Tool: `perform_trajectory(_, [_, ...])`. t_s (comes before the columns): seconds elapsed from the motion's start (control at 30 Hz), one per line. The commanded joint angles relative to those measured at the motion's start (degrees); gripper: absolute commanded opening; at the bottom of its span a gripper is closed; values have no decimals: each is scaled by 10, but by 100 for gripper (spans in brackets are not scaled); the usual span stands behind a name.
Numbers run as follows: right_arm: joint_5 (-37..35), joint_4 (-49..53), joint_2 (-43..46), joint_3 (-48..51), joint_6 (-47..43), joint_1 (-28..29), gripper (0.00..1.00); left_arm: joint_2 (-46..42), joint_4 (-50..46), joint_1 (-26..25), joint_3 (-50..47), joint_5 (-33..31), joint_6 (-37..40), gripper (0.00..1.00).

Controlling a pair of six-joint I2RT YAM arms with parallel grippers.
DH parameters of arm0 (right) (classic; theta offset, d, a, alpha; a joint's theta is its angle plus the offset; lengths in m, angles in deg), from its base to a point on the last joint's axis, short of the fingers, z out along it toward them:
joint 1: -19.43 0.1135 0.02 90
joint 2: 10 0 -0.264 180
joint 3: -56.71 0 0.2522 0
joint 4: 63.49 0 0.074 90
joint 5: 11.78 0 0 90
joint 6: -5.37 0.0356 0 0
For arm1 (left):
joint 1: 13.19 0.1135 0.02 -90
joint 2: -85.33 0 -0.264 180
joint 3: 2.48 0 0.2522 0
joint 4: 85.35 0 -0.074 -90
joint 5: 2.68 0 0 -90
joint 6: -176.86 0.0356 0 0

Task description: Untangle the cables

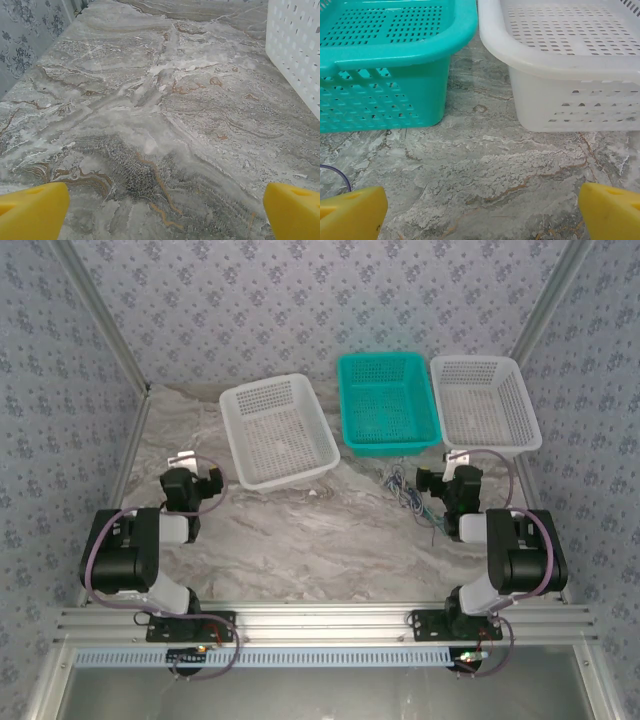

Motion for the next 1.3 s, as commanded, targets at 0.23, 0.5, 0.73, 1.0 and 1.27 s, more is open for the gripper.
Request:
perform_trajectory(0.23, [1,3,3,-7,-6,-1,100,-5,12,-1,8,6,7,100])
perform_trajectory(0.5, [8,3,2,-7,-2,-6,100,-4,12,-1,8,6,7,99])
perform_trajectory(0.73, [-26,88,45,-36,10,-4,100,-5,14,0,7,4,7,99])
perform_trajectory(1.0, [-52,418,306,-104,232,-5,100,-185,-103,-12,-30,-188,-85,100])
perform_trajectory(1.27, [118,731,334,-237,309,38,100,-489,-382,-19,18,-151,-279,99])
